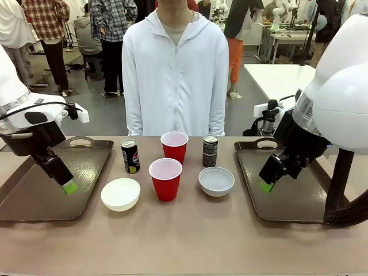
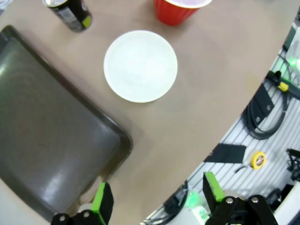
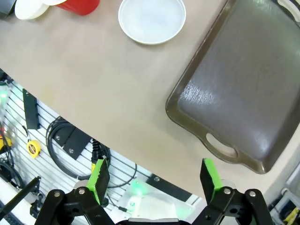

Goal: Prepare tableware on both trays.
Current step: Pick up a Picnic Bowl from the table and place it on a Handle tray.

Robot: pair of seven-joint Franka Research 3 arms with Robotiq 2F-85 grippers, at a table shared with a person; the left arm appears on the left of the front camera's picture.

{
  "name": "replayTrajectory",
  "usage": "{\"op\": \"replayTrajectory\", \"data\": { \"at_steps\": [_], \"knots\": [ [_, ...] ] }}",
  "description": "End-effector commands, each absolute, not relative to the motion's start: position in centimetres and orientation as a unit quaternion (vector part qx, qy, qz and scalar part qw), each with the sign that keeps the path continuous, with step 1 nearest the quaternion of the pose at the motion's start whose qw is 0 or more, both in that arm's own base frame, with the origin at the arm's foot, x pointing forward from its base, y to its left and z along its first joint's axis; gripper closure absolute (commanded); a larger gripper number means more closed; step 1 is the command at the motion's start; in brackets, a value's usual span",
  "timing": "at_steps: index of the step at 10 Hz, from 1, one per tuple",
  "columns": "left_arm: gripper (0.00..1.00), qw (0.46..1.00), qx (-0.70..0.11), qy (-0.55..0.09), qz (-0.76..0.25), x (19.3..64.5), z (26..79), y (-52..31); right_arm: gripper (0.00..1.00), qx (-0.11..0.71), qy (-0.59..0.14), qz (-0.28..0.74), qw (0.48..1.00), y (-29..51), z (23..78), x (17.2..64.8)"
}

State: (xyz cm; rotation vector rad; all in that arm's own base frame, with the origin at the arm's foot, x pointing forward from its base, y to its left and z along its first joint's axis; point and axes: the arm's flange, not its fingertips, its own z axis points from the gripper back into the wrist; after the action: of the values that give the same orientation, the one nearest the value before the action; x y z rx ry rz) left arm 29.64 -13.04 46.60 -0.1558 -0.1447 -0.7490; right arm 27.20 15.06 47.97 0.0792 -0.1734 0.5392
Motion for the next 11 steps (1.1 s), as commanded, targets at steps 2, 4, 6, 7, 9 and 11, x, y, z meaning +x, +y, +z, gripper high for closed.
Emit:
{"op": "replayTrajectory", "data": {
  "at_steps": [2, 4, 6, 7, 9, 11],
  "knots": [
    [0.00, 0.912, -0.253, -0.103, -0.307, 33.6, 47.3, -7.4, 0.00, 0.203, -0.081, 0.186, 0.958, 8.9, 46.6, 29.2],
    [0.00, 0.900, -0.347, -0.081, -0.251, 34.1, 46.5, -2.8, 0.00, 0.315, -0.092, 0.078, 0.941, 2.1, 45.5, 27.9],
    [0.00, 0.889, -0.403, -0.089, -0.201, 34.0, 45.8, 2.8, 0.00, 0.370, -0.094, 0.015, 0.924, -3.3, 44.6, 25.6],
    [0.00, 0.881, -0.429, -0.095, -0.175, 33.7, 45.2, 5.7, 0.00, 0.403, -0.107, -0.009, 0.909, -6.1, 44.3, 23.9],
    [0.00, 0.871, -0.462, -0.105, -0.131, 32.7, 44.1, 9.8, 0.00, 0.415, -0.103, -0.025, 0.904, -9.1, 43.8, 21.5],
    [0.00, 0.867, -0.473, -0.128, -0.093, 30.7, 44.2, 12.6, 0.00, 0.433, -0.118, -0.036, 0.893, -11.8, 43.7, 19.3]
  ]
}}
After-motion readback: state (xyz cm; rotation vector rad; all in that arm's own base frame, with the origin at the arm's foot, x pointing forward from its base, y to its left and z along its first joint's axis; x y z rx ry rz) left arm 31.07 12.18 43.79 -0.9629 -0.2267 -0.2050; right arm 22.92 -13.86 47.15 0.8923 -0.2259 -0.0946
